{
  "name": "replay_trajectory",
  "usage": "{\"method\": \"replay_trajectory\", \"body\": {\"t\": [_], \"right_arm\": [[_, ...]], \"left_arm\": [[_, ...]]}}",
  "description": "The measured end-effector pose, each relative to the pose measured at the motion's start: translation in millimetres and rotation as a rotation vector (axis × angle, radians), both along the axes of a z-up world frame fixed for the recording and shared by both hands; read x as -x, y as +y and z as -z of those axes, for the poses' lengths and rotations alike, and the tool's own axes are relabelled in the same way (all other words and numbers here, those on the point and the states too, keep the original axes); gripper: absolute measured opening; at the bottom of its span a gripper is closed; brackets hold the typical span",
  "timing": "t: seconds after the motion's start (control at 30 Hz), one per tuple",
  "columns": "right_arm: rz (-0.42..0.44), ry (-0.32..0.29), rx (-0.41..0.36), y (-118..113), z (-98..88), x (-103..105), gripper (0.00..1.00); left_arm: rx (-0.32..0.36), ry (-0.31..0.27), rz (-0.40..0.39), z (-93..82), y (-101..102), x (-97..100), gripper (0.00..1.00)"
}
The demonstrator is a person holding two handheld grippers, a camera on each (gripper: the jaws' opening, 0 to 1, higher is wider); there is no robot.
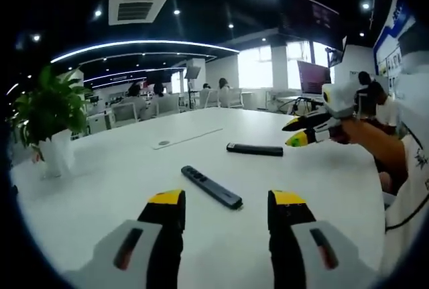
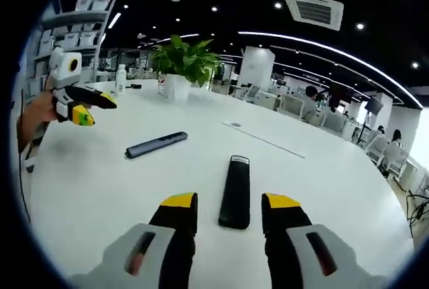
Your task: Pflip the remote and laser pointer to the front side, press the buttons, and align them neatly on the table
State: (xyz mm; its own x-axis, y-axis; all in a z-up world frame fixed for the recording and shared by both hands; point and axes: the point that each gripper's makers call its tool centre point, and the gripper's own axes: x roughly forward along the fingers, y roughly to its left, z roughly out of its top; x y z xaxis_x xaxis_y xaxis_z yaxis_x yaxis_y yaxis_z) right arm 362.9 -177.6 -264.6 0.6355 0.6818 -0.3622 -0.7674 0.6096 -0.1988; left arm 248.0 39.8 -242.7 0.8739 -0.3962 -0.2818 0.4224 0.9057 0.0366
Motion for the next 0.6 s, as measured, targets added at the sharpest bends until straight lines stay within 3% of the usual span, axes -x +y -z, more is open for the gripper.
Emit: {"method": "replay_trajectory", "body": {"t": [0.1,0.2,0.33,0.47,0.6], "right_arm": [[0.023,0.017,-0.026,-5.0,0.8,-5.8,0.44],[0.044,-0.032,-0.015,-6.2,-2.3,-8.8,0.43],[0.039,-0.002,0.007,-2.2,11.4,-11.2,0.42],[0.056,0.015,-0.044,-2.4,15.7,-17.5,0.42],[0.059,-0.028,-0.064,-3.5,19.2,-22.0,0.41]], "left_arm": [[-0.006,0.000,0.003,-1.2,1.1,1.0,0.50],[-0.013,-0.004,-0.007,-2.4,4.3,-0.5,0.50],[-0.015,-0.004,-0.013,-2.0,5.4,-2.1,0.50],[-0.019,-0.001,-0.007,0.2,3.0,-0.7,0.50],[-0.021,0.012,-0.019,5.8,6.9,-2.6,0.50]]}}
